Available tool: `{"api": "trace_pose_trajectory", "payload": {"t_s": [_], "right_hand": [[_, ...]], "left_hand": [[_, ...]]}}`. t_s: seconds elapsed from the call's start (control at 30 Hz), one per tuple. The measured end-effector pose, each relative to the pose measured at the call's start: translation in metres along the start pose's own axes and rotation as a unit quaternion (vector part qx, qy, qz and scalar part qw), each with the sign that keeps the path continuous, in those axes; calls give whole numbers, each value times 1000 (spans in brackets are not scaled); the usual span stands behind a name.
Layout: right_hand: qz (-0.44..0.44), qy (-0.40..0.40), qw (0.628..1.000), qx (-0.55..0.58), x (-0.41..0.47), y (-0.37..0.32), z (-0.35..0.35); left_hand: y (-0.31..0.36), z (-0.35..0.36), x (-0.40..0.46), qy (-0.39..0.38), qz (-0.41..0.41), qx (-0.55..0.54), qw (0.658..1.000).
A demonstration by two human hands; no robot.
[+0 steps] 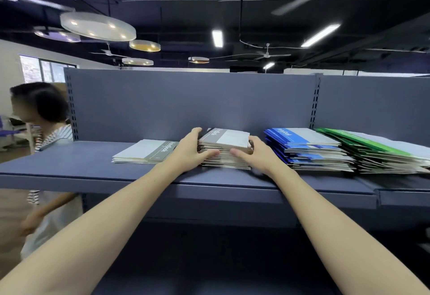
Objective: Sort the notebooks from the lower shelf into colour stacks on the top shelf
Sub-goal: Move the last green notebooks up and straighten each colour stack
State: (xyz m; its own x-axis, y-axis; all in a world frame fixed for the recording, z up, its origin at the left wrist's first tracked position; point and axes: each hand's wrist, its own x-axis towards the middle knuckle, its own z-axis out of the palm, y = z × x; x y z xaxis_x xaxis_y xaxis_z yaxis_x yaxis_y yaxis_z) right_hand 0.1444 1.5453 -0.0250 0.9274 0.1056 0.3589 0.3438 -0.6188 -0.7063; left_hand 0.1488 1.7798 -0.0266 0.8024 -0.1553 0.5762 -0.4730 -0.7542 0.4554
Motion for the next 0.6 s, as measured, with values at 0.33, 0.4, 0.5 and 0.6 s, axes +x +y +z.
{"api": "trace_pose_trajectory", "payload": {"t_s": [0.33, 0.4, 0.5, 0.6], "right_hand": [[35, 38, 998, -41, 2, -1, -1], [14, 34, 998, -47, 0, -2, 1], [-8, 31, 998, -51, 1, 0, 3], [-8, 32, 997, -63, 3, 1, 4]], "left_hand": [[-3, 1, 1, -55, -58, -18, 997], [-3, 1, 0, -47, -65, -24, 996], [-3, 1, 2, -46, -70, -11, 996], [-3, 1, 4, -42, -75, 4, 996]]}}
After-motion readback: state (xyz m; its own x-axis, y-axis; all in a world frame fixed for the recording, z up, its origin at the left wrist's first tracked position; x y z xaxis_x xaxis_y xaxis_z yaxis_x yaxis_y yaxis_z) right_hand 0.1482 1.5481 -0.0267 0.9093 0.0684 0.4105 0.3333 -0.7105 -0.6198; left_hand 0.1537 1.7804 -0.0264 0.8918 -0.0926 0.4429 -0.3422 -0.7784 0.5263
